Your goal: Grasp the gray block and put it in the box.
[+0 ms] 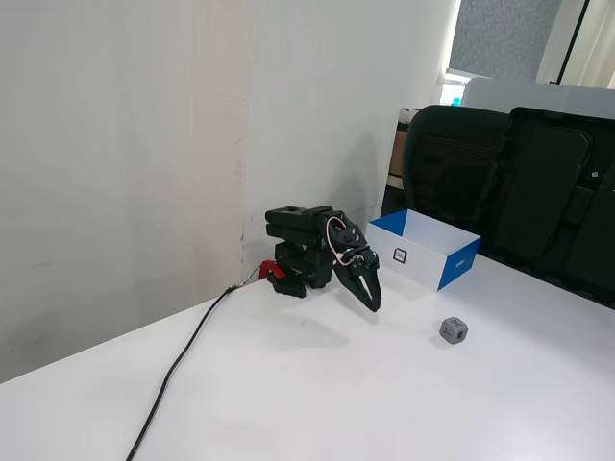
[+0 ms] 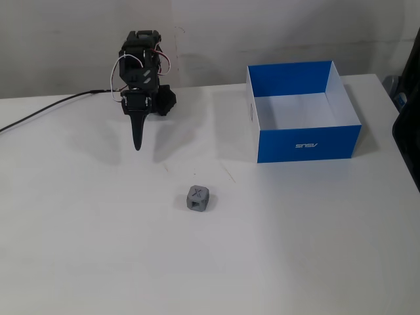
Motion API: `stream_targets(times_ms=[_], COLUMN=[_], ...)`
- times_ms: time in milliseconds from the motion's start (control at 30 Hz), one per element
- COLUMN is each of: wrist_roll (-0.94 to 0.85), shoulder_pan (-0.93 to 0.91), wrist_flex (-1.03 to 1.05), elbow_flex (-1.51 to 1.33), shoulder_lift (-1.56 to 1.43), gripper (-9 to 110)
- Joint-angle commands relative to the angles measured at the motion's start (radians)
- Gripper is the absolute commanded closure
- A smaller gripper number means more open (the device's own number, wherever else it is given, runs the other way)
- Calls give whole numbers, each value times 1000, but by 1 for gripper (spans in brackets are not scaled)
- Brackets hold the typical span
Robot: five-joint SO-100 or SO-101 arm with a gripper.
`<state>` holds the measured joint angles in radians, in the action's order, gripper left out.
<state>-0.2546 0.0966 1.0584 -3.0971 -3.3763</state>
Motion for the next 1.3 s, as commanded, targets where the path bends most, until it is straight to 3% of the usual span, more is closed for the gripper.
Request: stream_targets(times_ms=[0, 1267], wrist_roll=[-3, 9], shoulder_pan=[2, 26], wrist_flex=[-20, 11], elbow_flex=[-61, -34], shoulder_lift=[-18, -18], gripper=[101, 101])
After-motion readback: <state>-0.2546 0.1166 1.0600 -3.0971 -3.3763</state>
